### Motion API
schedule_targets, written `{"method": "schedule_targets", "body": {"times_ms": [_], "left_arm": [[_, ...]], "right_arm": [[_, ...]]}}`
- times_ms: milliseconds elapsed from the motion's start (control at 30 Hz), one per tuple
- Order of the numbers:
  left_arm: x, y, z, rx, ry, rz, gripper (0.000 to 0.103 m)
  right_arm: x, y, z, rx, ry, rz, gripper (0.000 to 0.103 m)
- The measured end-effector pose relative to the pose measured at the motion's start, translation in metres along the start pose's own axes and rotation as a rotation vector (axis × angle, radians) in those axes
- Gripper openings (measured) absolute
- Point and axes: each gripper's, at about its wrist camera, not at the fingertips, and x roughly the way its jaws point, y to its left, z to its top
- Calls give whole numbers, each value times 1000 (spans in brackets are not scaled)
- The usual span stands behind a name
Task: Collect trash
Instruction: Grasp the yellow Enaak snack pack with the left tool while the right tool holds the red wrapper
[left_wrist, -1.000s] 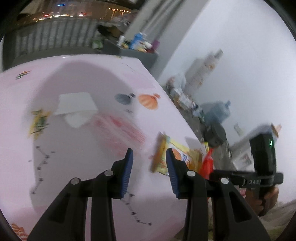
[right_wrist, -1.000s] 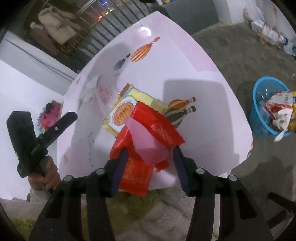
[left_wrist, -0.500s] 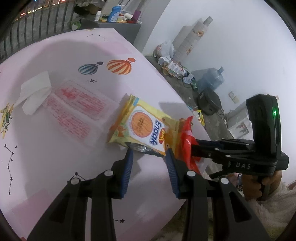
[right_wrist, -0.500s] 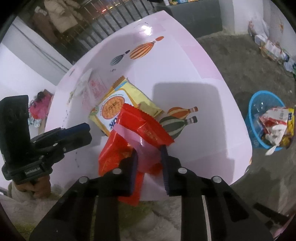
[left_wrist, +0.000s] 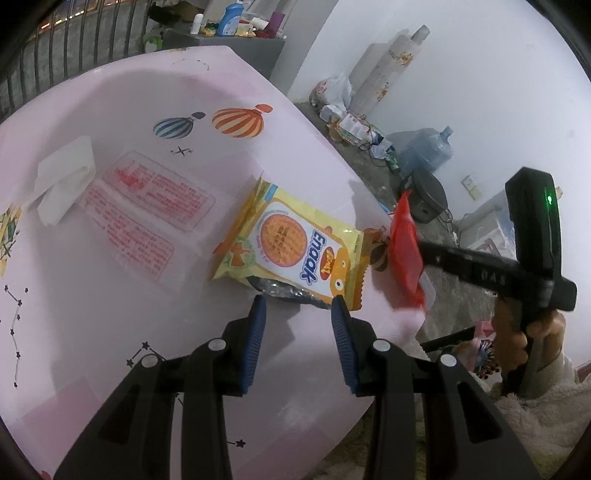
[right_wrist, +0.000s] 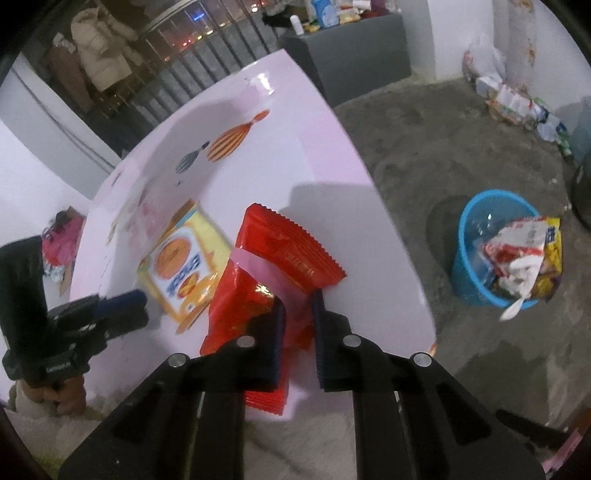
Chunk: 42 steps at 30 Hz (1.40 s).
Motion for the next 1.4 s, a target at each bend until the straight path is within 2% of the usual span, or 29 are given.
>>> {"method": "schedule_targets", "body": {"times_ms": [100, 200, 400, 667, 833, 967, 1067, 1400], "left_arm": [[2, 2, 1, -15, 7, -3, 35], [3, 5, 2, -32, 11, 0, 35], [3, 8, 4, -50, 7, 6, 35], [3, 8, 4, -38, 6, -2, 35], [3, 8, 4, -39, 8, -22, 35], [5, 10, 4, -52, 14, -45, 35], [6, 11, 4, -55, 23, -51, 35], [4, 16, 2, -94, 18, -67, 40]], "right_arm": [[6, 0, 10, -22, -26, 2, 9], [3, -5, 19, -13, -46, 48, 4], [-16, -3, 29, -36, -94, 97, 4], [-17, 7, 30, -43, -101, 186, 4], [0, 23, 32, -98, -67, 210, 4], [24, 36, 29, -149, -9, 187, 4], [36, 40, 25, -147, 31, 202, 3], [33, 50, 11, -167, 89, 244, 3]]}}
